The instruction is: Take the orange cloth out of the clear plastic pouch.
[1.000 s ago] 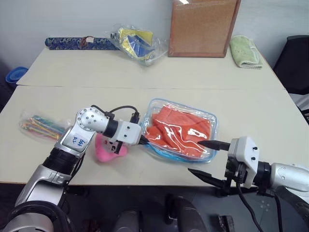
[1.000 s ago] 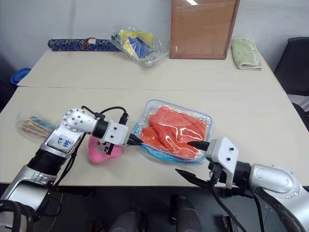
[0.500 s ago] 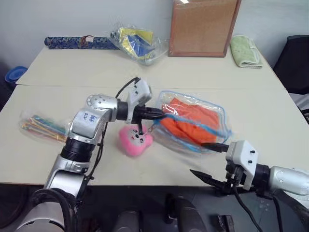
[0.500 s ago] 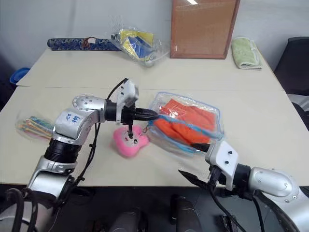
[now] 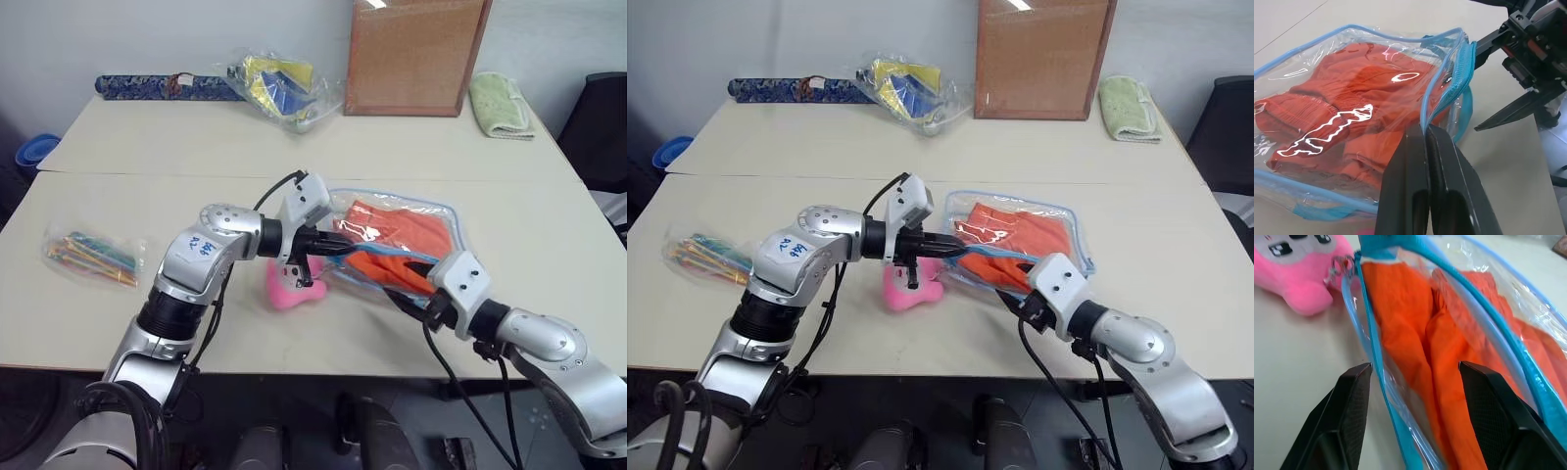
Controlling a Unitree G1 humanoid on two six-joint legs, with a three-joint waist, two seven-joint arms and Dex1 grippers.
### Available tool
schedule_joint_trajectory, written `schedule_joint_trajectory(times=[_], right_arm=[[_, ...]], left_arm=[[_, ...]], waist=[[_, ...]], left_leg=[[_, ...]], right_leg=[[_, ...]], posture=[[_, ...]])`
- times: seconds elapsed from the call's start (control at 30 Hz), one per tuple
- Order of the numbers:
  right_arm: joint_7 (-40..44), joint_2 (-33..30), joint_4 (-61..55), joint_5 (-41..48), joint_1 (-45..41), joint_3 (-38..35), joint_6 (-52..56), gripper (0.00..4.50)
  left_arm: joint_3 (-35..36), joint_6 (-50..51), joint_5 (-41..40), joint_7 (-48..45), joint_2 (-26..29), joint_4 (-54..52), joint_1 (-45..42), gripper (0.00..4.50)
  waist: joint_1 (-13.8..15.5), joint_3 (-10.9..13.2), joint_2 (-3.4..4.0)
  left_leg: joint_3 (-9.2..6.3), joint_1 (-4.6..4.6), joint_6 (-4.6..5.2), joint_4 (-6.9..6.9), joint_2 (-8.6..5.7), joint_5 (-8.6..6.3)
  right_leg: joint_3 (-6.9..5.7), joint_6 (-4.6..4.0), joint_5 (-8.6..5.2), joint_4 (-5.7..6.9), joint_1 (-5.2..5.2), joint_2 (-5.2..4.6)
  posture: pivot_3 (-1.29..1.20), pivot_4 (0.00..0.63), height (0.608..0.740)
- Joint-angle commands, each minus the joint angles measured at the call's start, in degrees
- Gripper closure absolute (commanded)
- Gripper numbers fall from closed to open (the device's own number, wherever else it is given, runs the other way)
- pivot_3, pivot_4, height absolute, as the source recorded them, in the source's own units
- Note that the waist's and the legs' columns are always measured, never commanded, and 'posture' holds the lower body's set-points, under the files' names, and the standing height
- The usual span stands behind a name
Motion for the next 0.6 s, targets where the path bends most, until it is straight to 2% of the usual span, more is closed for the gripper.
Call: schedule_joint_trajectory(times=[0.03, 0.43, 0.6], right_arm=[[0.42, -2.33, 1.94, -7.27, -2.04, 3.56, -3.23, 1.59], [0.46, -3.63, 12.30, -26.31, -6.20, 12.50, -10.86, 1.59], [-1.87, -0.57, 18.54, -33.28, -8.85, 15.37, -11.95, 1.59]], left_arm=[[-0.10, -1.00, -0.47, 0.76, -0.17, -3.40, 0.58, 4.50], [0.88, 0.46, -2.18, 2.35, -1.01, -4.60, 0.34, 4.50], [0.95, 0.90, -2.61, 2.83, -1.56, -4.32, -0.13, 4.50]], waist=[[-0.04, 0.00, 0.00], [-0.08, 0.00, 0.00], [-0.14, 0.00, 0.00]], left_leg=[[0.01, 0.00, 0.00, 0.00, 0.00, 0.00], [0.00, -0.01, 0.00, 0.00, 0.02, 0.00], [0.01, 0.03, -0.01, 0.01, 0.02, 0.01]], right_leg=[[0.01, 0.00, 0.00, -0.02, 0.00, -0.01], [-0.01, 0.00, 0.00, -0.01, -0.01, 0.00], [0.01, 0.00, 0.00, -0.06, 0.02, -0.01]], posture=[[0.00, 0.150, 0.740], [0.00, 0.150, 0.740], [0.00, 0.150, 0.740]])
